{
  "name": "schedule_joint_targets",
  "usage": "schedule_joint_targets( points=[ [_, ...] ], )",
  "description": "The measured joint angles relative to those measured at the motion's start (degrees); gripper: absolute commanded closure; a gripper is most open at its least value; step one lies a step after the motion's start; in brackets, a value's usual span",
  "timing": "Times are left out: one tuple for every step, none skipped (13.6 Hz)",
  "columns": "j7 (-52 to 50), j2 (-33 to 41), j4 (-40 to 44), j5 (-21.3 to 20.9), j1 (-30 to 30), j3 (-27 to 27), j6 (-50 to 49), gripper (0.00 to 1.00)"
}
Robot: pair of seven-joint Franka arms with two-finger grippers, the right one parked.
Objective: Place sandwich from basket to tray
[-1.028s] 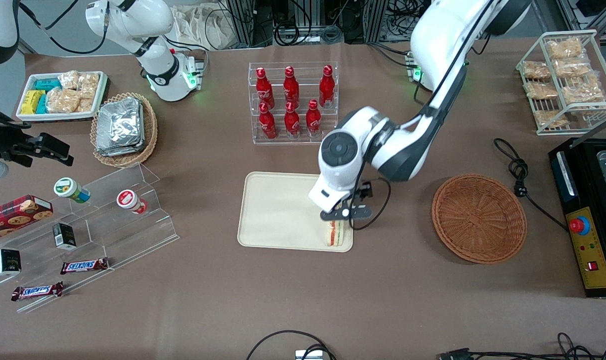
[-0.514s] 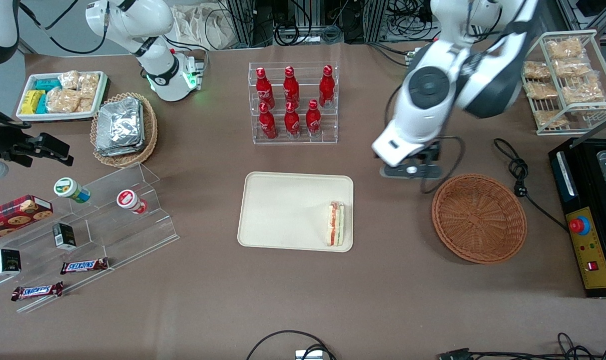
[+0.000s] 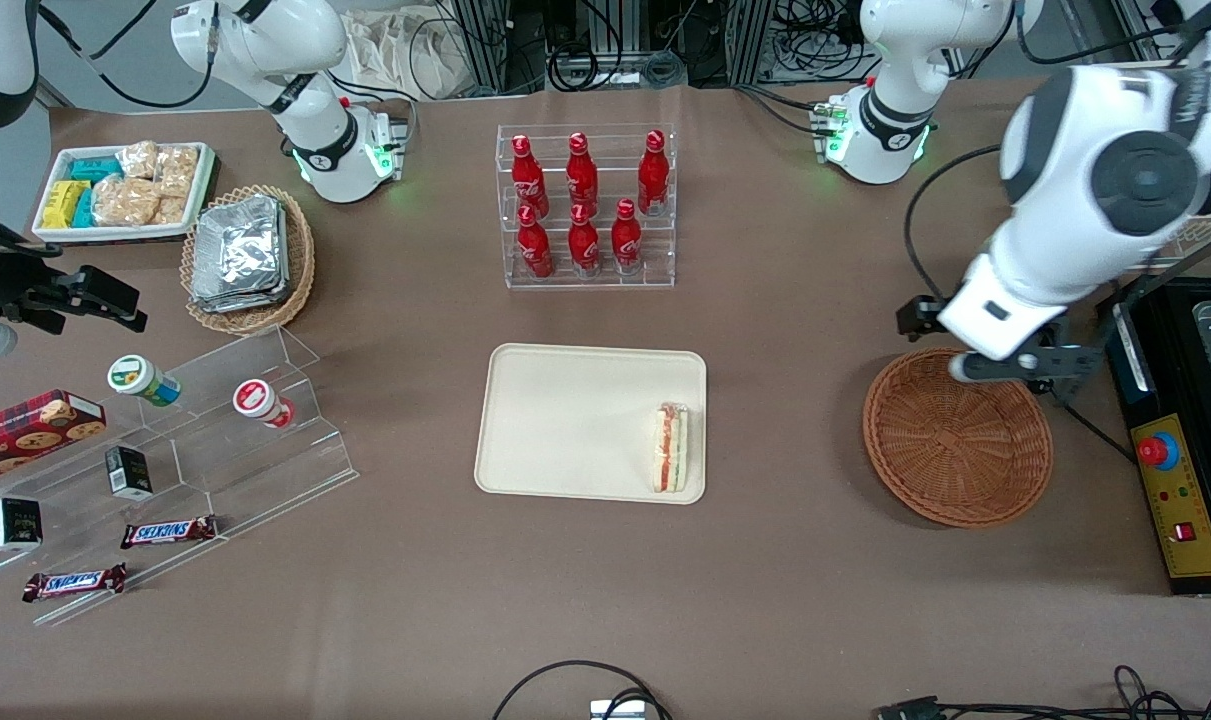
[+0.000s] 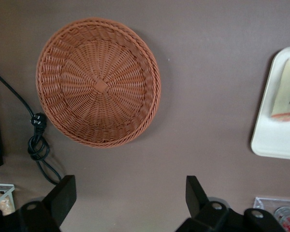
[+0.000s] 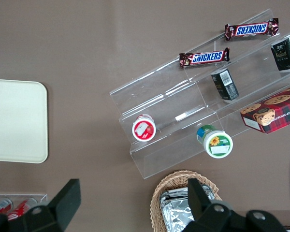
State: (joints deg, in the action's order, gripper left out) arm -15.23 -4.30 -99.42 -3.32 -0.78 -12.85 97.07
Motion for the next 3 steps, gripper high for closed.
schedule_joint_targets(
  points=[
    [0.00, -0.56, 1.63, 0.44, -1.13, 0.00, -0.38, 0.00],
    [0.00, -1.62, 3.87, 0.68, -2.16, 0.00, -1.08, 0.00],
    [0.01, -3.02, 6.28, 0.79, -2.91, 0.00, -1.94, 0.00]
  ],
)
